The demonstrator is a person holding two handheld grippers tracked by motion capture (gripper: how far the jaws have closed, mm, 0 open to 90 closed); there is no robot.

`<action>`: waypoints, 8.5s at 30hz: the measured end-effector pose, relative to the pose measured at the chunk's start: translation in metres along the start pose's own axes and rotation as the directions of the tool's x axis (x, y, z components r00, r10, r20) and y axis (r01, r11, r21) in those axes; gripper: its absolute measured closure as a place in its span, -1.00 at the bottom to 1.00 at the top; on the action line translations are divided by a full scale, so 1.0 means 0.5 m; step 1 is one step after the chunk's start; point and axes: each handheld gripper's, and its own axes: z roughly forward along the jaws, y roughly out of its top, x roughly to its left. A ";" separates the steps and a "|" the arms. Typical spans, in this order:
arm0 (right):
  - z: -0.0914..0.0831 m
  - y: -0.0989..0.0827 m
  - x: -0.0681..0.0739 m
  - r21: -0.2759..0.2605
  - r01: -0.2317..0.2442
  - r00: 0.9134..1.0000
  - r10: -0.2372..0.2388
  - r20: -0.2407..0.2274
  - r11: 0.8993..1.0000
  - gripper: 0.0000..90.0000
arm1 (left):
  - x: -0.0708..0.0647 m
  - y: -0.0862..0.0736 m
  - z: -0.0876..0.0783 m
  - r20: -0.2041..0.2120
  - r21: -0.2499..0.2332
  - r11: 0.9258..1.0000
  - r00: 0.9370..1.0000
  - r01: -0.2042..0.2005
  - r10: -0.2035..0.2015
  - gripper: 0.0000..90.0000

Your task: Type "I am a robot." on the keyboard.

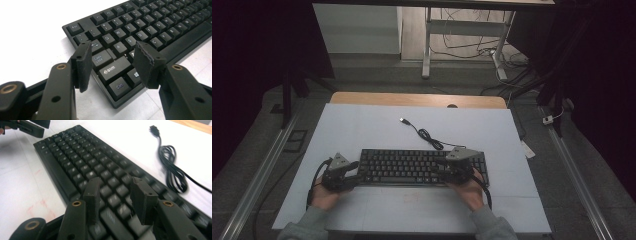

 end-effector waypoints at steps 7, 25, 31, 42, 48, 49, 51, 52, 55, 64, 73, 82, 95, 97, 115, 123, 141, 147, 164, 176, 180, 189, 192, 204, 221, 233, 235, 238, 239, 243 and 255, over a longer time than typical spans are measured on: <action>-0.036 -0.030 -0.010 -0.002 -0.022 0.999 0.022 0.027 1.000 0.31 | -0.004 0.006 -0.006 0.012 -0.014 1.000 1.000 -0.020 0.020 0.08; -0.041 -0.035 -0.015 -0.011 -0.026 0.999 0.026 0.030 1.000 0.31 | -0.057 0.065 -0.005 0.098 0.006 0.990 0.985 -0.140 0.139 0.08; -0.043 -0.038 -0.022 -0.006 -0.039 0.999 0.039 0.037 0.999 0.30 | -0.063 0.094 0.015 0.115 0.050 0.987 0.982 -0.155 0.148 0.09; -0.042 -0.038 -0.020 -0.010 -0.031 0.999 0.031 0.036 0.999 0.30 | -0.087 0.124 0.034 0.192 0.038 0.981 0.965 -0.188 0.177 0.13; -0.041 -0.038 -0.019 -0.002 -0.024 0.999 0.024 0.040 1.000 0.30 | -0.105 0.118 0.040 0.221 0.054 0.971 0.952 -0.231 0.214 0.21; -0.041 -0.038 -0.019 -0.001 -0.024 0.999 0.024 0.043 1.000 0.30 | -0.107 0.117 0.042 0.227 0.057 0.969 0.949 -0.239 0.220 0.23; -0.041 -0.038 -0.020 0.000 -0.024 0.999 0.024 0.044 1.000 0.30 | -0.112 0.114 0.047 0.234 0.065 0.965 0.944 -0.253 0.231 0.29; -0.040 -0.038 -0.020 -0.001 -0.025 0.999 0.025 0.040 1.000 0.30 | -0.115 0.113 0.050 0.237 0.069 0.963 0.942 -0.262 0.239 0.33; -0.039 -0.039 -0.020 0.003 -0.025 0.999 0.025 0.040 1.000 0.30 | -0.120 0.110 0.059 0.239 0.078 0.958 0.939 -0.274 0.249 0.55; -0.039 -0.040 -0.020 0.007 -0.019 0.999 0.019 0.043 1.000 0.29 | -0.135 0.105 0.082 0.251 0.111 0.946 0.930 -0.305 0.271 0.98; -0.035 -0.041 -0.019 0.017 -0.018 0.999 0.017 0.043 1.000 0.28 | -0.140 0.099 0.101 0.247 0.136 0.943 0.932 -0.305 0.266 0.98; -0.032 -0.043 -0.019 0.027 -0.016 0.999 0.015 0.044 1.000 0.28 | -0.141 0.097 0.110 0.245 0.150 0.941 0.933 -0.304 0.263 0.98; -0.030 -0.043 -0.018 0.035 -0.010 0.999 0.008 0.043 0.999 0.27 | -0.145 0.095 0.115 0.242 0.158 0.938 0.933 -0.308 0.266 0.98; -0.030 -0.043 -0.018 0.036 -0.007 0.999 0.005 0.043 0.999 0.27 | -0.143 0.097 0.110 0.233 0.147 0.940 0.934 -0.308 0.270 0.98; -0.032 -0.043 -0.022 0.038 -0.008 0.999 0.006 0.047 0.999 0.26 | -0.120 0.108 0.070 0.171 0.061 0.977 0.966 -0.206 0.193 0.57; -0.033 -0.044 -0.023 0.044 -0.010 0.998 0.008 0.055 0.999 0.25 | -0.102 0.110 0.054 0.135 0.034 0.986 0.979 -0.162 0.156 0.18; -0.033 -0.045 -0.025 0.041 -0.009 0.998 0.007 0.057 0.999 0.25 | -0.073 0.112 0.038 0.097 0.008 0.995 0.990 -0.101 0.100 -0.01; -0.034 -0.045 -0.025 0.043 -0.009 0.998 0.006 0.057 0.999 0.24 | -0.059 0.110 0.037 0.077 0.012 0.996 0.994 -0.084 0.083 -0.01; -0.034 -0.045 -0.024 0.035 -0.002 0.999 0.000 0.046 0.999 0.23 | -0.031 0.100 0.035 0.015 0.038 0.996 0.997 -0.075 0.075 0.01; -0.033 -0.045 -0.024 0.043 -0.003 0.999 0.000 0.050 0.999 0.22 | -0.015 0.090 0.041 0.002 0.077 0.995 0.998 -0.066 0.066 0.13; -0.032 -0.046 -0.024 0.039 -0.003 0.999 0.001 0.051 0.999 0.22 | -0.013 0.088 0.042 0.001 0.087 0.994 0.998 -0.059 0.060 0.29; -0.031 -0.047 -0.024 0.045 0.001 0.999 -0.003 0.052 0.999 0.22 | -0.010 0.083 0.049 0.011 0.141 0.987 0.997 -0.077 0.076 0.73; -0.031 -0.047 -0.024 0.047 0.002 0.999 -0.005 0.053 0.999 0.22 | -0.010 0.082 0.051 0.013 0.152 0.985 0.997 -0.082 0.081 0.94; -0.027 -0.048 -0.023 0.062 0.010 0.998 -0.013 0.056 0.998 0.22 | -0.011 0.076 0.065 0.015 0.181 0.980 0.996 -0.086 0.085 0.98; -0.026 -0.048 -0.023 0.067 0.014 0.998 -0.018 0.059 0.998 0.21 | -0.016 0.074 0.072 0.014 0.190 0.978 0.996 -0.090 0.089 0.98; -0.026 -0.048 -0.024 0.067 0.014 0.998 -0.019 0.065 0.998 0.21 | -0.018 0.073 0.073 0.009 0.185 0.978 0.996 -0.093 0.093 0.98; -0.027 -0.048 -0.024 0.069 0.014 0.998 -0.019 0.068 0.998 0.21 | -0.018 0.076 0.067 0.012 0.167 0.982 0.996 -0.089 0.088 0.98; -0.027 -0.048 -0.025 0.067 0.012 0.997 -0.017 0.071 0.998 0.21 | -0.017 0.080 0.058 0.008 0.145 0.986 0.997 -0.081 0.081 0.98; -0.027 -0.048 -0.025 0.067 0.012 0.997 -0.017 0.071 0.998 0.21 | -0.016 0.081 0.056 0.011 0.138 0.987 0.997 -0.080 0.079 0.98; -0.028 -0.048 -0.024 0.067 0.011 0.997 -0.016 0.071 0.998 0.21 | -0.013 0.085 0.043 0.016 0.096 0.994 0.998 -0.057 0.055 0.92; -0.027 -0.048 -0.024 0.066 0.014 0.998 -0.018 0.067 0.998 0.21 | -0.004 0.088 0.025 0.013 0.025 1.000 1.000 -0.013 0.012 0.19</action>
